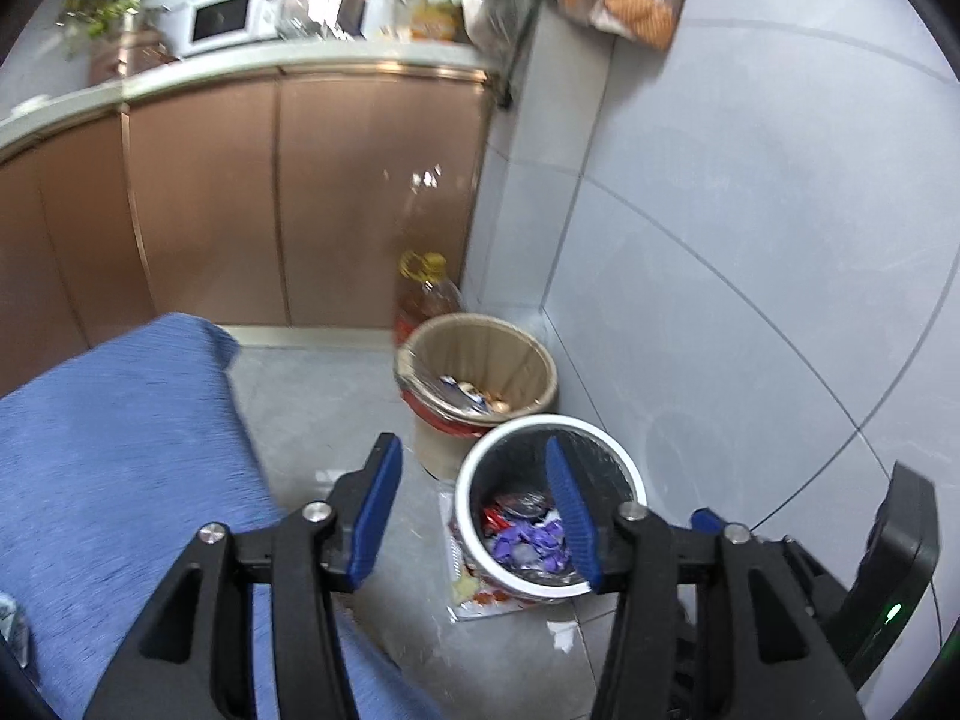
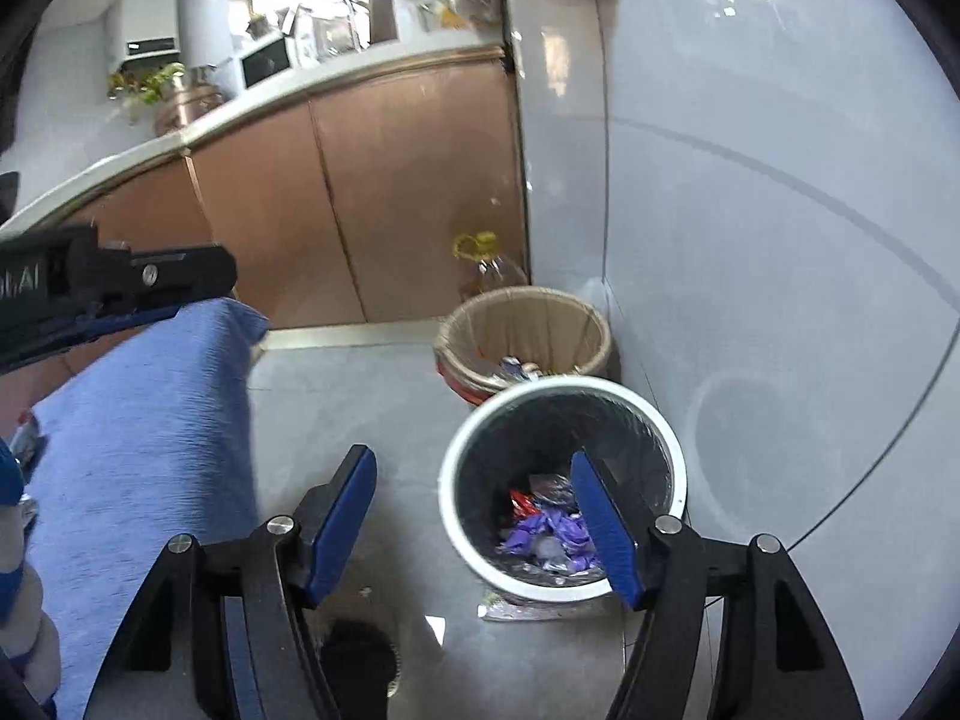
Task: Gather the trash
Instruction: 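Carry both items over the white-rimmed bin and open both tools, then move both open tools back over the table toward the tissue and carton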
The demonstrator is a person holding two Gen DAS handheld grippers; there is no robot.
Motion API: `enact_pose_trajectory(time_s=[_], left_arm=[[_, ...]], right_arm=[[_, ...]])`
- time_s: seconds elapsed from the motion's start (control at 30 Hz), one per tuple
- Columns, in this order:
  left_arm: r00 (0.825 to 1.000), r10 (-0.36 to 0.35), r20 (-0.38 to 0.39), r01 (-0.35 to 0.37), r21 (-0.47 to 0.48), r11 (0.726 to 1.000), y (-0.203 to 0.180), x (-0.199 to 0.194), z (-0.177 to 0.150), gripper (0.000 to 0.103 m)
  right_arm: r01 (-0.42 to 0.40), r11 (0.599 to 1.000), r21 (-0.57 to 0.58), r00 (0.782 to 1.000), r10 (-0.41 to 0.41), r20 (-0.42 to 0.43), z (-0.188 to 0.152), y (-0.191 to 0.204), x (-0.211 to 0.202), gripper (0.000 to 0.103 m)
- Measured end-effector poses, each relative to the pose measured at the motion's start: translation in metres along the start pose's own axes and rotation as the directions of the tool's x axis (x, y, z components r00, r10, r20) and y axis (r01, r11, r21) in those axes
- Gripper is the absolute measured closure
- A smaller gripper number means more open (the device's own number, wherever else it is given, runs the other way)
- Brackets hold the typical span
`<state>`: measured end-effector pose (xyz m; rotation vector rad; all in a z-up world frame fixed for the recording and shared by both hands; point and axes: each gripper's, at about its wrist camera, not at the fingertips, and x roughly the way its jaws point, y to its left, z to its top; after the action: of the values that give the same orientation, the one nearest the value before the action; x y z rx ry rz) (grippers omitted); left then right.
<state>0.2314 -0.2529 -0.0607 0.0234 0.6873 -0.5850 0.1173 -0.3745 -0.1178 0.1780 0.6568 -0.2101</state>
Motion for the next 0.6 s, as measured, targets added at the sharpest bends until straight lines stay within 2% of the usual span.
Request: enact_pose_trajectory(time_s=[0.23,0.6], left_arm=[[0.994,0.067,0.085,-0.066,-0.021,0.998,0.029,-0.064,-0.020,0.046],[0.973,0.137,0.184,-0.136,-0.016,0.991,0.054,-0.145,-0.049,0.045]], right_arm=[[-0.051,0.997,-0.062,0.996,0.055,0.063,0.005,0.032,-0.044,0.034],[-0.112,0.982,-0.149,0.984,0.131,0.122,0.003,0.077,-0.098,0.032]])
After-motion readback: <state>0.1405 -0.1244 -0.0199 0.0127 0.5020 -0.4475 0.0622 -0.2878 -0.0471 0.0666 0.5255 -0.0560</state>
